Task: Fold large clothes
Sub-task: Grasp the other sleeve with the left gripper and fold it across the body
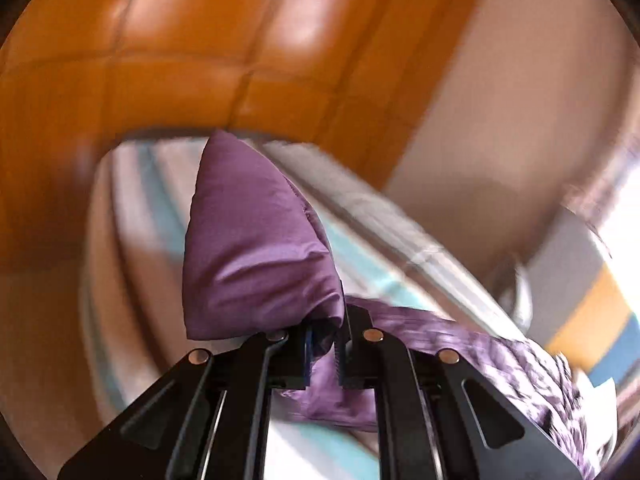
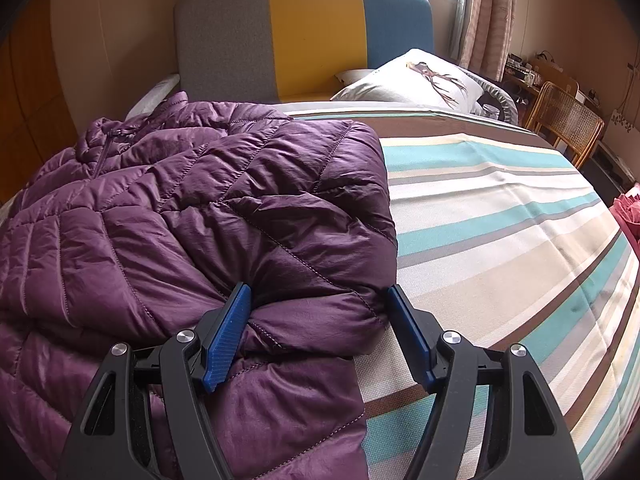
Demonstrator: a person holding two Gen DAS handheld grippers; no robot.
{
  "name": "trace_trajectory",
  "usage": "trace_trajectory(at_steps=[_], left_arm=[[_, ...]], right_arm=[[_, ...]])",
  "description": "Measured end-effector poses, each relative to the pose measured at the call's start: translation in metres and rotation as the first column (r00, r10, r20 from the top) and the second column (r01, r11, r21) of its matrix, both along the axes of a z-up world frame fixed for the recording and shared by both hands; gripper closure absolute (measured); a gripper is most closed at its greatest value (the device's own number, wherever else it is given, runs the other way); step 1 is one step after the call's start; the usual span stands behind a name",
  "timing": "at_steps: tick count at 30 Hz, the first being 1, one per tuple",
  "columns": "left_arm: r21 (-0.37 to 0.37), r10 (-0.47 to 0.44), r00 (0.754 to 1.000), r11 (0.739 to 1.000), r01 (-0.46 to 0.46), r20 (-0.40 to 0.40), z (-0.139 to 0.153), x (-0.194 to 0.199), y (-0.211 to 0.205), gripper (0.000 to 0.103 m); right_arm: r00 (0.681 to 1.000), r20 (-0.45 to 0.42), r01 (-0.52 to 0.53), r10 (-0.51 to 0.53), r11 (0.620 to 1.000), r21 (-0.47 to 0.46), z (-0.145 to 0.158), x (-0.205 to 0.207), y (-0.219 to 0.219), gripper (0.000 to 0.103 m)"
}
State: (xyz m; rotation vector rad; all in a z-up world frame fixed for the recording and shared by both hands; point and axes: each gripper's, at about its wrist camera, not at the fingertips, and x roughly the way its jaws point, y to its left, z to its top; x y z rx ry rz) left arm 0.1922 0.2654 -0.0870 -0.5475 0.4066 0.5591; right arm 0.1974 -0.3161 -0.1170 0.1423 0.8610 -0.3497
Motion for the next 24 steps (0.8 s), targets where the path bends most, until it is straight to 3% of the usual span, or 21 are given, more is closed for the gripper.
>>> trace_trajectory(at_steps=[3,6,13,18,21,24], left_arm=[[0.079,-0.122,0.993,0.989,0.122,-0.002,0.015,0.015,-0.039,0.096],[0.141,-0.232,0.972,0.962,0.232,-0.017,0.026,0.028,-0.079,0.096],[0.26,-0.423,0.899,0.861,0.438,-0.113,0.038,0.051,-0.173,0.096],[0.322,-0.528,0.828,0.764,0.56,-0.187,0.032,0.061,-0.241,0.096],[0.349,-0.587,0.767,0.683,0.641,-0.26,0.019,0.062,-0.283,0.096],[0.337,-0.624,0.723,0.639,0.691,-0.298,0.01,0.062,-0.309,0.096]], right_arm=[[1.0,0.0,0.0,0.0,1.0,0.001,0.0,0.0,0.0,0.034],[1.0,0.0,-0.001,0.001,1.0,0.002,0.0,0.0,0.0,0.034],[1.0,0.001,-0.001,0.001,1.0,0.002,0.0,0.0,-0.001,0.034],[1.0,0.002,-0.001,0.001,1.0,0.006,0.0,-0.001,-0.001,0.034],[1.0,0.002,-0.001,0.001,1.0,0.01,0.0,0.002,-0.001,0.034],[1.0,0.003,-0.002,0.002,1.0,0.013,0.0,0.002,-0.001,0.034]])
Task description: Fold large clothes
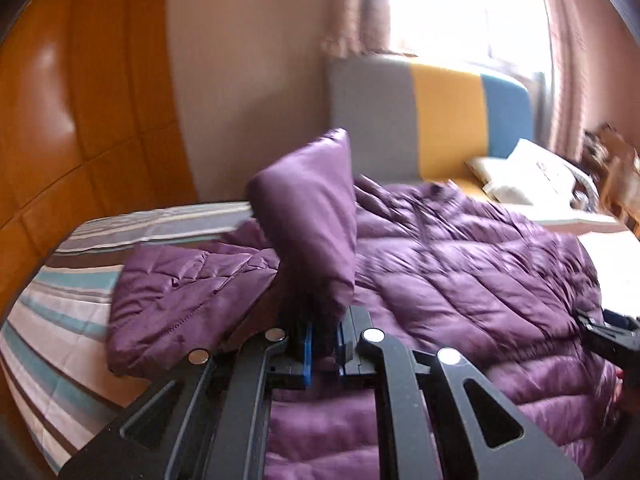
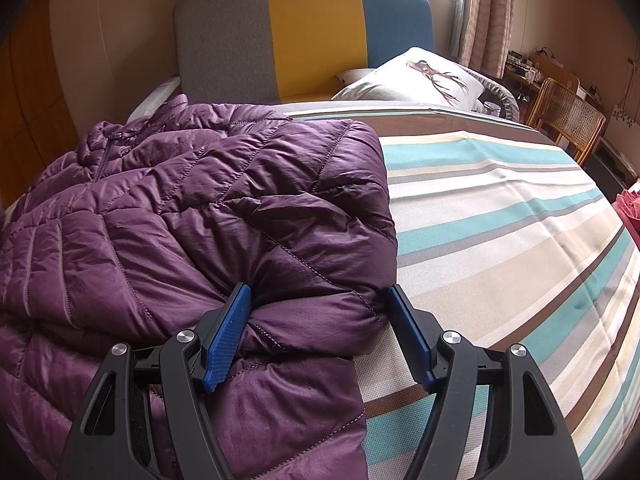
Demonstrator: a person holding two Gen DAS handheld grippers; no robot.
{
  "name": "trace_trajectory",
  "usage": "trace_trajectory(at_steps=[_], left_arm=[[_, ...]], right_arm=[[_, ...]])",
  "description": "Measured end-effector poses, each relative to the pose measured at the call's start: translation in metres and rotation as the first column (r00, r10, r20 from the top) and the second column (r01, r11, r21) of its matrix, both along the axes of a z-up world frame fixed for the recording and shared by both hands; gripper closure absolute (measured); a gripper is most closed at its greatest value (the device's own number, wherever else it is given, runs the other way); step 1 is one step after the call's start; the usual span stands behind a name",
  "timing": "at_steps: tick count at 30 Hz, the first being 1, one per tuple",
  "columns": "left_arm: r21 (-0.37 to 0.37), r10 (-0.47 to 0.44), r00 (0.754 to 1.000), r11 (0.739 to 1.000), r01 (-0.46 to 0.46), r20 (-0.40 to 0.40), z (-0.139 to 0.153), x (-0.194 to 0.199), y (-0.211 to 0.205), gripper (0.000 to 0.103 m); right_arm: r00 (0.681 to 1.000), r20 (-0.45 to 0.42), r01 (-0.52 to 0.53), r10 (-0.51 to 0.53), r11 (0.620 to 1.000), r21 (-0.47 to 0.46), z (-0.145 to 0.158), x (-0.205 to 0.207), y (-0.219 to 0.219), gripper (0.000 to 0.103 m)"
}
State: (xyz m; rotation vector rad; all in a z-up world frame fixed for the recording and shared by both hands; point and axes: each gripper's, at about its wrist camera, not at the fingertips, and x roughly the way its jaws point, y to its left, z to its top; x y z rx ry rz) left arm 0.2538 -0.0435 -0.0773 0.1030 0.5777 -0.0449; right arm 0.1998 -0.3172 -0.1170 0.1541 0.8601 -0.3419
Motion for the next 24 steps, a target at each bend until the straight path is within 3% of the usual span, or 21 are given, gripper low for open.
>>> trace_trajectory(at_steps=[8,20,21,22,24], left_arm=[[-0.005,-0.103,0.994,0.995,0.103,-0.036,-0.004,-0.001,-0.049,0.096],[0.077,-0.25,0.959,0.962,0.262,-0.136,-0.031,0.006,-0.111,0.093],[0.073,-0.264,0.954,0.958,0.276,-0.145,-0.031,0.005,-0.111,0.08],[0.053,-0.295,0.942,0.95,0.307,-0.159,-0.033,0.01,-0.117,0.053],[0.027,-0.34,0.929,0.937,0.347,-0.145,-0.03,0.004,-0.117,0.034]], right_arm=[[1.0,0.0,0.0,0.0,1.0,0.001,0.0,0.0,-0.001,0.034],[1.0,0.001,0.001,-0.001,1.0,0.008,0.0,0.0,-0.002,0.034],[1.0,0.001,0.001,-0.001,1.0,0.008,-0.001,0.001,-0.001,0.034],[1.0,0.001,0.001,-0.001,1.0,0.007,0.0,0.0,-0.002,0.034],[1.0,0.0,0.001,-0.001,1.0,0.008,-0.001,0.0,-0.002,0.034]])
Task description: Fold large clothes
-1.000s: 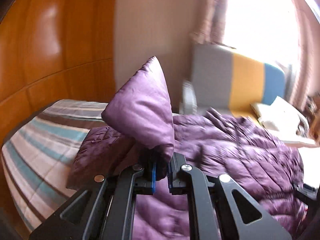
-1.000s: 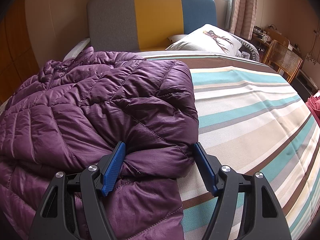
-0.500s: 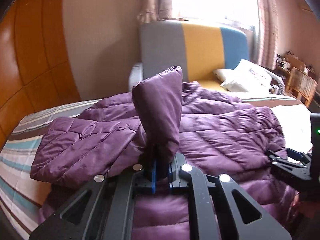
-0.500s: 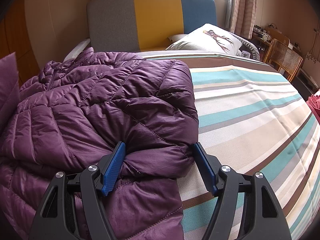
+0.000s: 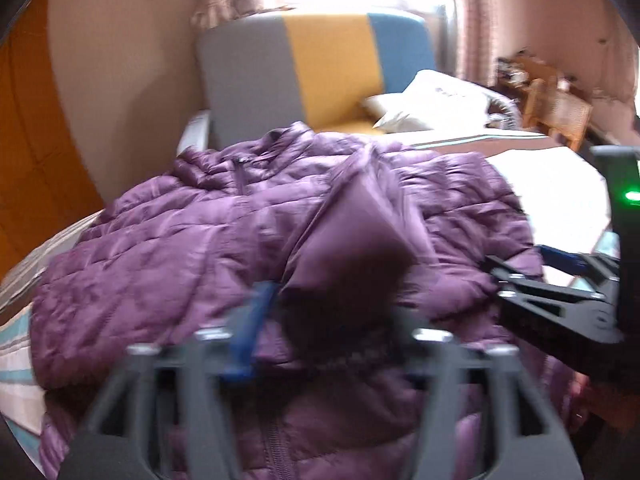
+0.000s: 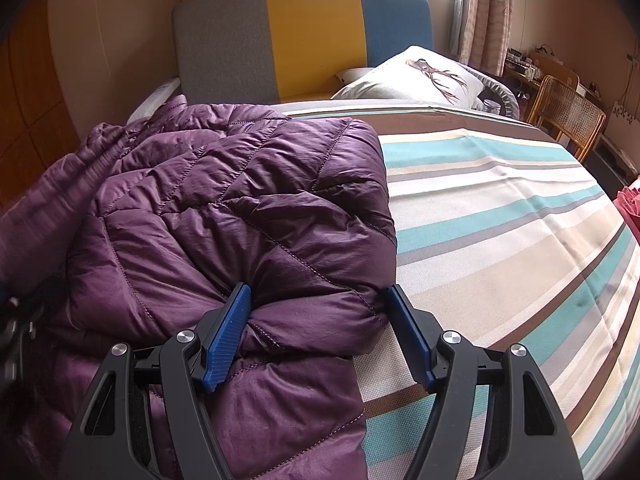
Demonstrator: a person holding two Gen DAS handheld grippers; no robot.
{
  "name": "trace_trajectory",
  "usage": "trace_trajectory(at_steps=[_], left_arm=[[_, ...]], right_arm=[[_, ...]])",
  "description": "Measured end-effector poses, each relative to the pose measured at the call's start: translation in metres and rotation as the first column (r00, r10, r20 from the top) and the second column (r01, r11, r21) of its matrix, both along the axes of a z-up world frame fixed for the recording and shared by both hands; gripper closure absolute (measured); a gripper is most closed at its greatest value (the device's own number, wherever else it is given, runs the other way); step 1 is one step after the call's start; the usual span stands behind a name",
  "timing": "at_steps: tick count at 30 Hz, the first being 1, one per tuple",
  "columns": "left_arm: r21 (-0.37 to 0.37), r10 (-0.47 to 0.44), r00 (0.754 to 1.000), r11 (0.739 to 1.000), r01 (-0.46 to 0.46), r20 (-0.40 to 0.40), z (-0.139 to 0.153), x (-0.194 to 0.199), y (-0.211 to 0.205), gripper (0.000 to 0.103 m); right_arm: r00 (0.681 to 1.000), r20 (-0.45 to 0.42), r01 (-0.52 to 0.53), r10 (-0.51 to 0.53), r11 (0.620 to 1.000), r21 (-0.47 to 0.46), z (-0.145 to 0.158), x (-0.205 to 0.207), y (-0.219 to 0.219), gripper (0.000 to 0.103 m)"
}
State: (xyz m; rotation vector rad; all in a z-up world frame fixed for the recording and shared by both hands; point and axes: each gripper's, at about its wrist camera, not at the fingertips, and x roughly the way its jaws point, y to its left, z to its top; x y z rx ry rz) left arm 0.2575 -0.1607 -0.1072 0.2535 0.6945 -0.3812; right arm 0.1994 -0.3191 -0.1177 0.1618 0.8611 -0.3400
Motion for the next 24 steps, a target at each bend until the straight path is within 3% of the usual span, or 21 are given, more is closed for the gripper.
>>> trace_trajectory(at_steps=[6,11,15,18,20,21,24], left_arm=[[-0.081,0.003,0.999,0.997,0.001,0.048,0.02,-0.028,0.028,0.024],[-0.19,0.153,0.987,0.972,-0.14,0.056,0.03,-0.035,0.096,0.024],[-0.197,0.321,0.946,0.931,-0.306,0.045,0.025,-0.024,0.151,0.025],[-0.206,0.432,0.902,0.881,-0.427,-0.02,0.014,-0.008,0.186,0.03],[-0.242,0.461,0.884,0.851,-0.466,-0.08,0.005,0.0,0.202,0.03],[-0.252,0.466,0.879,0.843,-0.475,-0.098,0.001,0.001,0.206,0.03],[-0.245,0.453,0.886,0.852,-0.463,-0.102,-0.008,0.002,0.204,0.029]], right_arm=[[1.0,0.001,0.0,0.0,1.0,0.002,0.0,0.001,0.0,0.034],[1.0,0.024,0.001,-0.001,1.0,-0.013,0.005,-0.003,0.002,0.034],[0.992,0.104,-0.063,0.066,0.998,-0.028,0.027,-0.01,0.017,0.034],[0.979,0.16,-0.131,0.126,0.991,0.018,0.047,-0.008,0.036,0.034],[0.965,0.183,-0.2,0.186,0.978,0.059,0.056,0.0,0.056,0.043],[0.957,0.179,-0.245,0.23,0.967,0.067,0.059,0.009,0.07,0.054],[0.928,0.149,-0.356,0.341,0.93,0.09,0.055,0.032,0.108,0.072]])
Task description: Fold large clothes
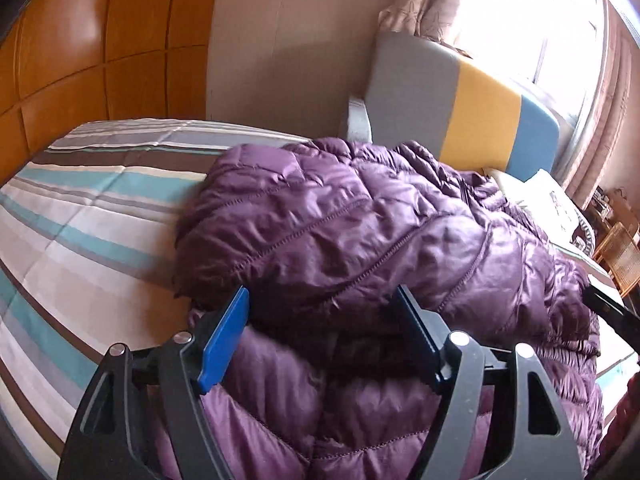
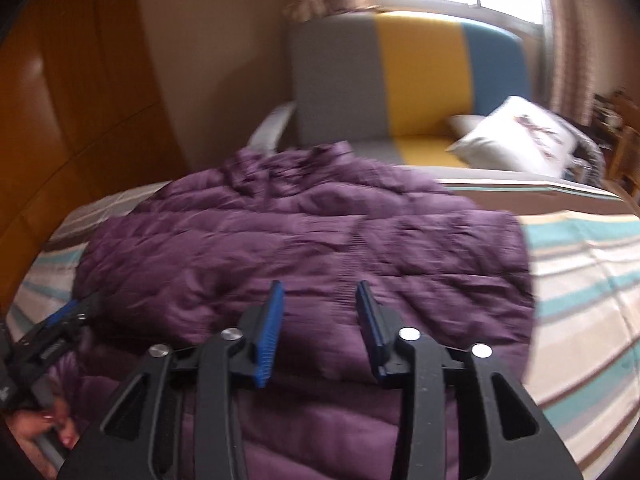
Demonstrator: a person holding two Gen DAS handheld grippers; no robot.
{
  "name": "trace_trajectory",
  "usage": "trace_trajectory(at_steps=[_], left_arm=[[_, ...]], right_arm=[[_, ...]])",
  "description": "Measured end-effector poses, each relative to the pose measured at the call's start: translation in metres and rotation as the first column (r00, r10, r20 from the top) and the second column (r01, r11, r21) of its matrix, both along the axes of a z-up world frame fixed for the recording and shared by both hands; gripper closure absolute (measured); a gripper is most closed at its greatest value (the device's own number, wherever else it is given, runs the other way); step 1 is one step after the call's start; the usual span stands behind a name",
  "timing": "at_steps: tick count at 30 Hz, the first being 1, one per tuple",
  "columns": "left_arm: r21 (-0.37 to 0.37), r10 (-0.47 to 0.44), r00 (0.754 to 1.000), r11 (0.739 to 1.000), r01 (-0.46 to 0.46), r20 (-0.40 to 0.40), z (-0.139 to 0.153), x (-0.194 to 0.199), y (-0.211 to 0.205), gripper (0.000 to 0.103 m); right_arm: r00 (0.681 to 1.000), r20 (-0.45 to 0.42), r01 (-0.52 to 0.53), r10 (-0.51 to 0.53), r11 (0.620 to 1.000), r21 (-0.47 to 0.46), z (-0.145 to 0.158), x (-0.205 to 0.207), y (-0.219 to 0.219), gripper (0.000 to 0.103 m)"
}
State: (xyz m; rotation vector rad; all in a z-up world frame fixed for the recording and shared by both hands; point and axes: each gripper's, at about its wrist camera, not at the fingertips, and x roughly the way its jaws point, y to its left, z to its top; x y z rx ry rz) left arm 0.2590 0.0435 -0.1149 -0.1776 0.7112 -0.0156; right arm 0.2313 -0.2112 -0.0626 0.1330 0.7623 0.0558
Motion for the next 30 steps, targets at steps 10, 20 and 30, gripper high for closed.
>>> trace_trajectory(at_steps=[10,20,30], left_arm=[[-0.088,0.041,0.998,0.995,-0.045,-0.039,-0.014,-0.002,0.016,0.024],[-0.046,0.06,0.998,0.997,-0.061,-0.024,0.013,0.033,0.007,0.026],[0.073,0.042,0.992,0.997,-0.033,-0.123,-0.016,0.078,0.003,0.037]], right_arm=[[0.994,-0.108,-0.006,-0.009,0.99,-0.14,-0.042,0.055,0.009,0.084],[0.997,-0.072,0.011,-0.021,0.99,-0.14,-0.05,0.047,0.001,0.084],[0.997,-0.069,0.004,-0.015,0.988,-0.157,-0.052,0.046,0.003,0.084]])
